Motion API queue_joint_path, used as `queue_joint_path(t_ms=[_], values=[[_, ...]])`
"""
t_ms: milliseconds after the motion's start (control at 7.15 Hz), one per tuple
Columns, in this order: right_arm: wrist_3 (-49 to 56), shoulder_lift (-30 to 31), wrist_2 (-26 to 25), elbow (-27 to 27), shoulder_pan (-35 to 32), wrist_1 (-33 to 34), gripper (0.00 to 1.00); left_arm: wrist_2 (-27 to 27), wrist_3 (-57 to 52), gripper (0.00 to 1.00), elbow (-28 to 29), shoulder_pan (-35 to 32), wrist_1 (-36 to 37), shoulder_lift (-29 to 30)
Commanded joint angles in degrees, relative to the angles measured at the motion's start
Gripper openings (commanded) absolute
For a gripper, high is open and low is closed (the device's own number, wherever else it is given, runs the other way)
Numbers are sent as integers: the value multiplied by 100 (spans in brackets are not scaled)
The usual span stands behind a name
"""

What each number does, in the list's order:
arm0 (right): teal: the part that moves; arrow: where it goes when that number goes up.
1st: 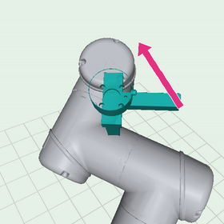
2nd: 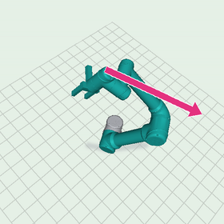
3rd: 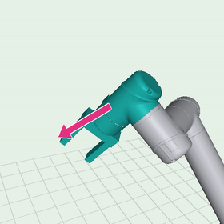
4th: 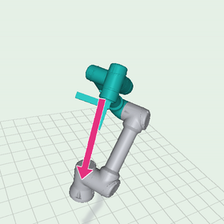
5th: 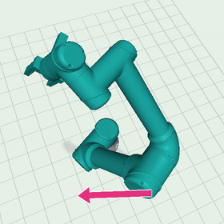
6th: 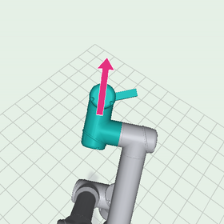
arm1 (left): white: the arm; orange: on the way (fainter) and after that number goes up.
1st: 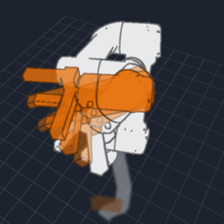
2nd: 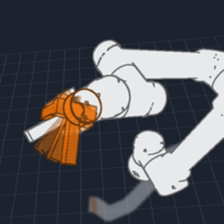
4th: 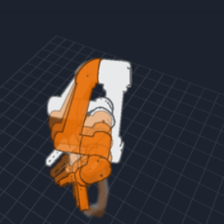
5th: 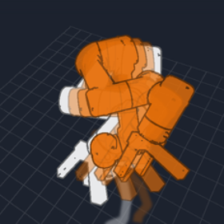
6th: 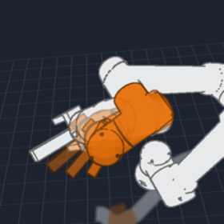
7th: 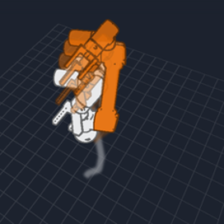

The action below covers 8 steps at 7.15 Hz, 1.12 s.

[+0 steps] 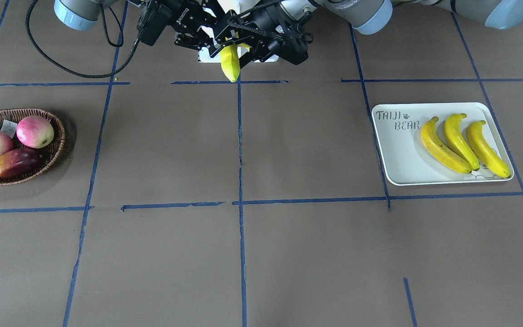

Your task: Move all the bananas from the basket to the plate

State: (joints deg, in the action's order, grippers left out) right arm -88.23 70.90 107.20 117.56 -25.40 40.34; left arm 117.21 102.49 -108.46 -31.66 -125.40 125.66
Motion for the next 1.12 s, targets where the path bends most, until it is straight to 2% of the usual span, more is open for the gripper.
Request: queue_joint_path(t_ms=[0, 140, 559, 979], values=[[-62, -23, -7, 13, 0, -9, 44, 3, 333, 0, 9, 2, -2, 3], [-159, -75, -111, 22, -9, 0, 99, 3, 342, 0, 18, 2, 7, 11], [-362, -67, -156, 136, -35, -9, 100, 3, 368, 0, 18, -77, 7, 3], [-344, 29, -77, 232, -70, 0, 100, 12, 325, 0, 62, -454, 59, -24]])
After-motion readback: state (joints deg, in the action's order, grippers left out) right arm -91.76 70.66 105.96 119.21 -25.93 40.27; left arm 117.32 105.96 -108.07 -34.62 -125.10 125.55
